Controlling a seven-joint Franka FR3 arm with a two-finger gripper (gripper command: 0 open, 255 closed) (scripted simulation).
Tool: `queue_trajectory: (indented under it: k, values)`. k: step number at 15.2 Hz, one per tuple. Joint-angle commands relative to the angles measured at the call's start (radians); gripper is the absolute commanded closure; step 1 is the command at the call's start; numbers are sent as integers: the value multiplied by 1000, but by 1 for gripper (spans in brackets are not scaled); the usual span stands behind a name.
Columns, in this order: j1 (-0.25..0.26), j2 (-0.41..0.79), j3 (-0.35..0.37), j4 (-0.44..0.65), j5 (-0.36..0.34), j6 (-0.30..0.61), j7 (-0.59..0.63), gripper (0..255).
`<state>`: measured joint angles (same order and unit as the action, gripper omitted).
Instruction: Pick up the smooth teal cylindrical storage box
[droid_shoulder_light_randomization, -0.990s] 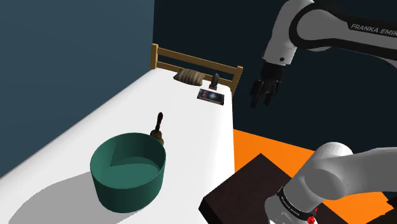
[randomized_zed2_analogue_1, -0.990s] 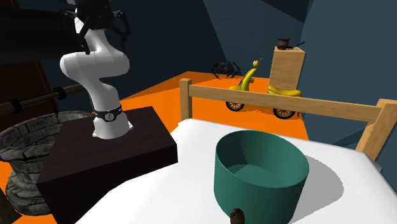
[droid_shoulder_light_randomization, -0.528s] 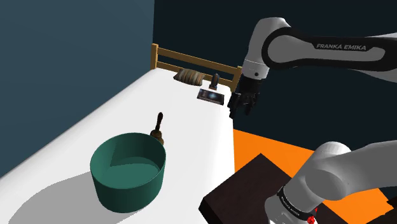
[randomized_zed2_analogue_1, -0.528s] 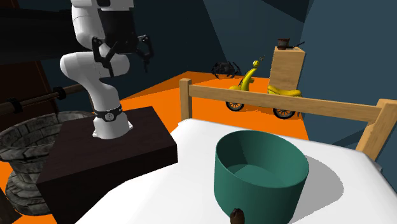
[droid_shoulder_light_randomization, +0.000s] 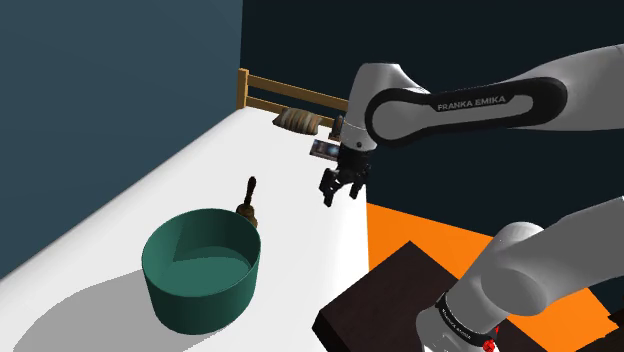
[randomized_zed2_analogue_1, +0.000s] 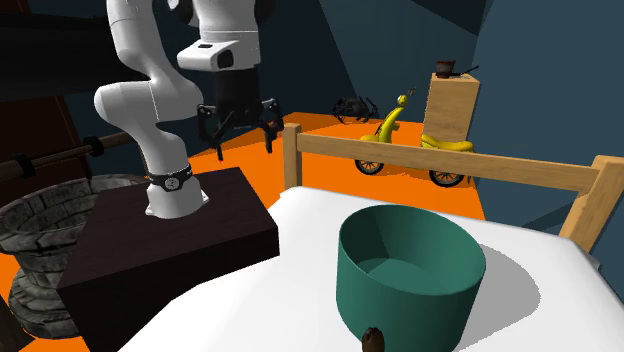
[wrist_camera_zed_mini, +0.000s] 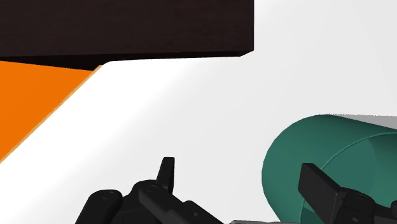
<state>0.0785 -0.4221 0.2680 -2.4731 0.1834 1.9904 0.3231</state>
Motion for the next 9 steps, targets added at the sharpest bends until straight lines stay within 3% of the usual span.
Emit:
queue_trajectory:
  k: [1,9]
  values:
    - [2,71,29,18,-6,64,31,0]
    - [7,377,124,122,-116,290,193,0]
